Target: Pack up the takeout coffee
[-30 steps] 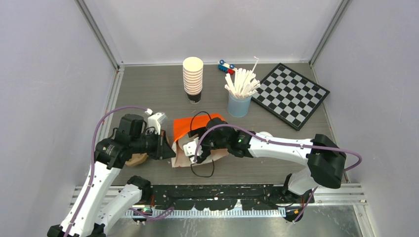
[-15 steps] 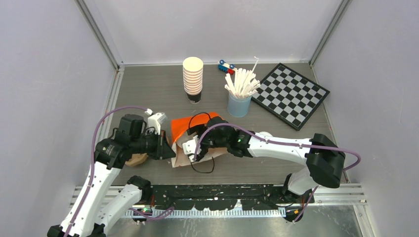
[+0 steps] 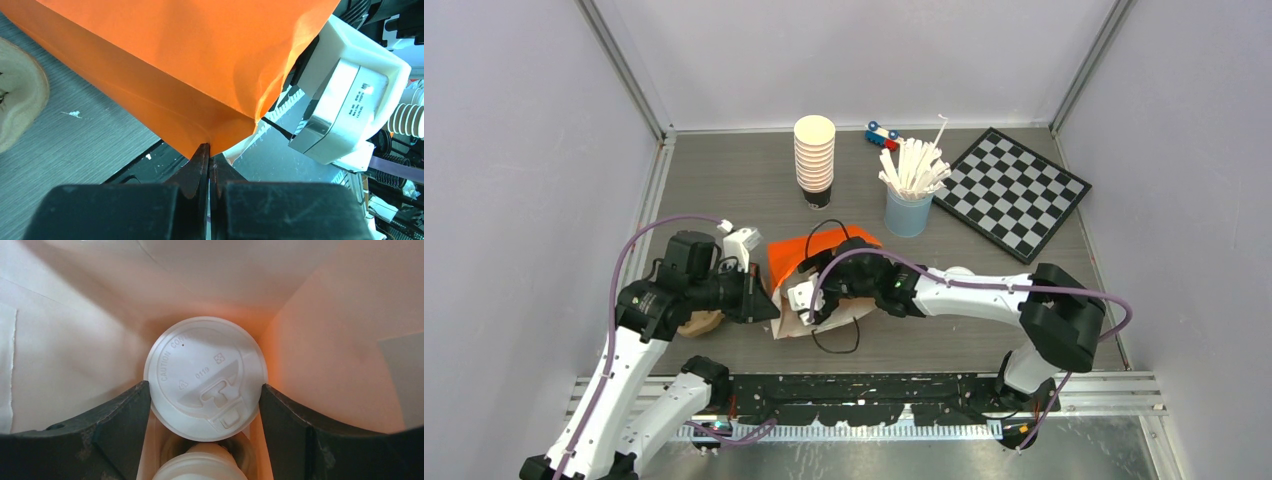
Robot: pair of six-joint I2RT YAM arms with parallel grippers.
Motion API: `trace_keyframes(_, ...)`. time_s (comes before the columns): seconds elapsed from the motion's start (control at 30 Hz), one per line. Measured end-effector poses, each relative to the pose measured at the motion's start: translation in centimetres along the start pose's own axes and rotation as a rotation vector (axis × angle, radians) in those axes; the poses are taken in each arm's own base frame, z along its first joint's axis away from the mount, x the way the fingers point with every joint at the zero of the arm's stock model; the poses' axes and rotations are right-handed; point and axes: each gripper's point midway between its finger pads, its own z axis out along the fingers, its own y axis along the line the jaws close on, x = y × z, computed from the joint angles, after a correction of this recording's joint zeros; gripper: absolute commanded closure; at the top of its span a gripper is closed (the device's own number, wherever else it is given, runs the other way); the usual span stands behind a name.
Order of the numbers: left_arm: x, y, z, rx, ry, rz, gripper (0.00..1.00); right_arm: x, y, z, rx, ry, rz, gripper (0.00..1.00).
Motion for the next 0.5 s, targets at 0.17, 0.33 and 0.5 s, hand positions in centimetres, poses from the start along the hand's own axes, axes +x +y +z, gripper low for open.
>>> trace_keyframes(0.17, 0.0, 0.0, -0.01, 0.0, 0.0, 0.0, 1.0, 0.01, -0.11, 0.2, 0.006, -0.004, 0.0, 0.33)
trace_keyframes(0.33, 0.0, 0.0, -0.01, 0.0, 0.0, 0.0, 1.0, 0.41, -0.13, 0.48, 0.004, 0.005, 0.001, 0.29)
trace_keyframes(0.5, -0.01, 0.01, 0.0, -0.001, -0.001, 0.0, 1.0, 0.67, -0.34, 0.69, -0.008, 0.028, 0.001, 0.29)
